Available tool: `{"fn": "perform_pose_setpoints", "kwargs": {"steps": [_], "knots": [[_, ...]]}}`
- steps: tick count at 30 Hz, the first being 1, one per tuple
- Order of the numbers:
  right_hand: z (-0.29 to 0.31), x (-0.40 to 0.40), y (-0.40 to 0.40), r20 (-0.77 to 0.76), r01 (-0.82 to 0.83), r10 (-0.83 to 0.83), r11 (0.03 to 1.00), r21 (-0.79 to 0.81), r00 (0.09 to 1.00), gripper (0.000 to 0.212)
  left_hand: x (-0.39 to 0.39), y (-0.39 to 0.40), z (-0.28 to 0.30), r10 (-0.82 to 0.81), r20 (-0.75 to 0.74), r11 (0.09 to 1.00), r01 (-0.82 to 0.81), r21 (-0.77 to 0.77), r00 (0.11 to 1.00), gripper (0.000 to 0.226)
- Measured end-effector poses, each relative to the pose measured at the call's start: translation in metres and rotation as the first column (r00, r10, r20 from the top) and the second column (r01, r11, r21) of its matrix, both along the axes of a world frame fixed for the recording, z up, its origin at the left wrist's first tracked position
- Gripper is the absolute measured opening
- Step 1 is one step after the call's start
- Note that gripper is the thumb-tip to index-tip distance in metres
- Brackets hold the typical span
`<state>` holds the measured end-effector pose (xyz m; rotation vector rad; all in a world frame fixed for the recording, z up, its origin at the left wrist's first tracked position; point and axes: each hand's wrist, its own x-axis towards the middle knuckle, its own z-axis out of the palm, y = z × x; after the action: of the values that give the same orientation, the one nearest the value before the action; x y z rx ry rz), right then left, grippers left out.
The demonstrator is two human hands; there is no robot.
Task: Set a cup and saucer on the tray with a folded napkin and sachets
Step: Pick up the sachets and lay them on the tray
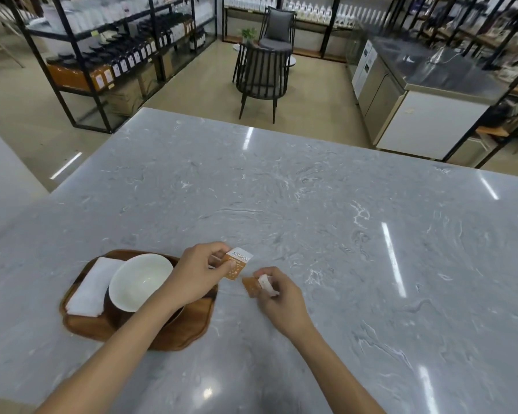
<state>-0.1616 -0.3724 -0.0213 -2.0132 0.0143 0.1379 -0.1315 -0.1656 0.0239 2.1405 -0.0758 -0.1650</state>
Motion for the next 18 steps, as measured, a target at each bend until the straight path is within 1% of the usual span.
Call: {"fn": "perform_pose_setpoints", "kwargs": {"steps": [3,5,8,10,12,14,18], "knots": [[0.017,-0.009,-0.010,-0.009,-0.003,0.003,0.995,0.101,1.000,0.029,-0.006,-0.001,-0.001,-0.001,-0.025,0.999,0.000,-0.038,1.000,0.014],[0.027,-0.015,-0.016,-0.028,-0.003,0.009,0.978,0.208,1.000,0.037,-0.011,-0.003,-0.002,-0.012,-0.038,0.996,0.008,-0.092,0.999,0.017],[0.039,-0.023,-0.017,-0.087,0.043,-0.011,0.927,0.374,0.996,0.039,-0.021,-0.009,-0.002,-0.035,-0.072,0.966,0.015,-0.256,0.997,0.018],[0.040,-0.027,-0.012,-0.112,0.083,-0.040,0.911,0.403,0.993,0.038,-0.028,-0.013,-0.002,-0.077,-0.111,0.921,0.028,-0.387,0.991,0.018],[0.038,-0.030,-0.007,-0.134,0.119,-0.069,0.903,0.413,0.989,0.038,-0.037,-0.015,-0.004,-0.121,-0.145,0.877,0.037,-0.479,0.982,0.017],[0.035,-0.035,-0.004,-0.159,0.129,-0.067,0.899,0.419,0.985,0.038,-0.045,-0.015,-0.007,-0.151,-0.177,0.852,0.037,-0.522,0.973,0.018],[0.029,-0.045,-0.001,-0.200,0.067,0.019,0.908,0.413,0.980,0.036,-0.063,-0.009,-0.017,-0.150,-0.230,0.842,0.002,-0.540,0.962,0.018]]}}
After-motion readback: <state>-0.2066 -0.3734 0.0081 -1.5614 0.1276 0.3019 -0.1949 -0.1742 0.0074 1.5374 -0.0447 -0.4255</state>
